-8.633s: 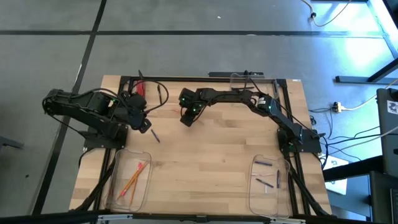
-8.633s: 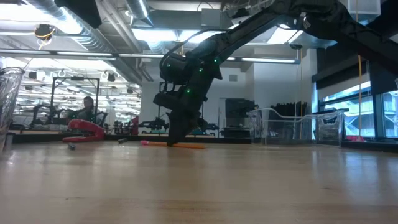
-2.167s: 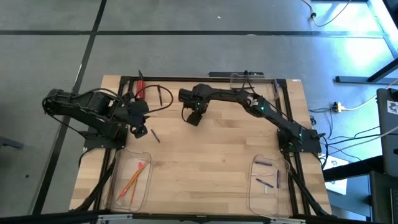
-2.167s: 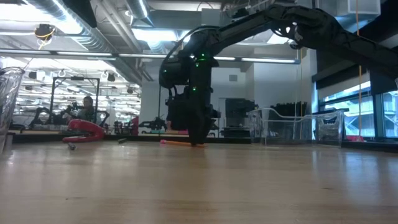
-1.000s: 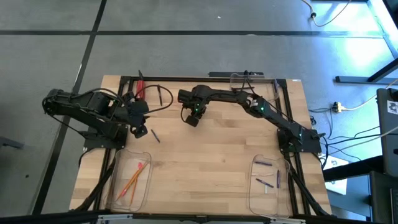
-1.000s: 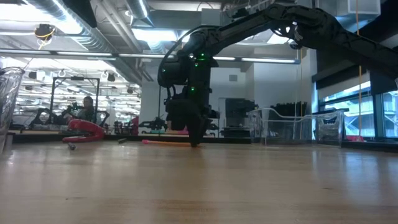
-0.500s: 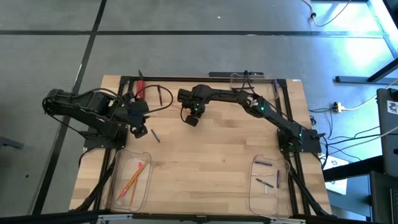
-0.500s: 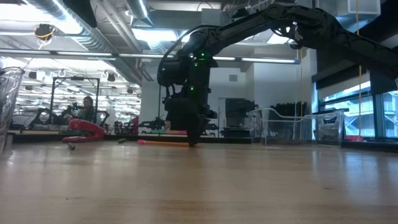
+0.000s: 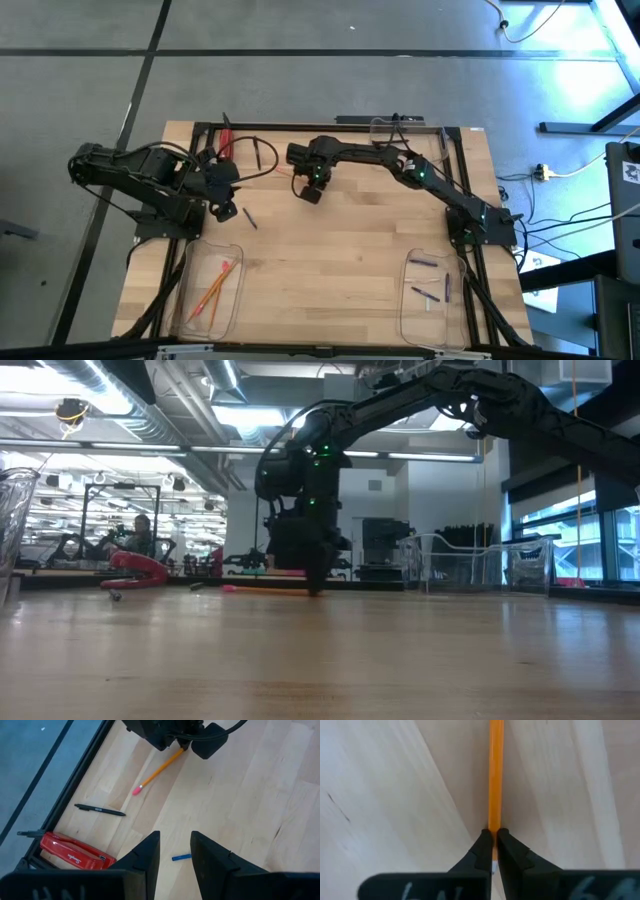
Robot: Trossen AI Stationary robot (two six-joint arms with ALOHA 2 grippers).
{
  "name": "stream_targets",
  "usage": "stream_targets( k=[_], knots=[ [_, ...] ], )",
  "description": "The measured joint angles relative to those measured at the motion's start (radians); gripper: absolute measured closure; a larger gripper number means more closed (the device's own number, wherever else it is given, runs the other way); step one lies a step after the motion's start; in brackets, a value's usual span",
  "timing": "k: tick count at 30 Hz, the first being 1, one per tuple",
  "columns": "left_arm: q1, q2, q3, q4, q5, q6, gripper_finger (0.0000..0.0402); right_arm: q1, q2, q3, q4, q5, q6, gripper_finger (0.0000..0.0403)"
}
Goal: Sort crayons/erasers/pens/pencils in bins
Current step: Put the yellow pencil into the bottom left transparent bin
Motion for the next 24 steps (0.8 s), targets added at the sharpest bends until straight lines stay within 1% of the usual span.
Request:
stream_targets(
  k=[24],
  knots=[
    [0.0, 0.0, 0.0, 0.0, 0.0, -0.001, 0.03, 0.006, 0.0, 0.0, -0.02, 0.0, -0.006, 0.0387]
  ],
)
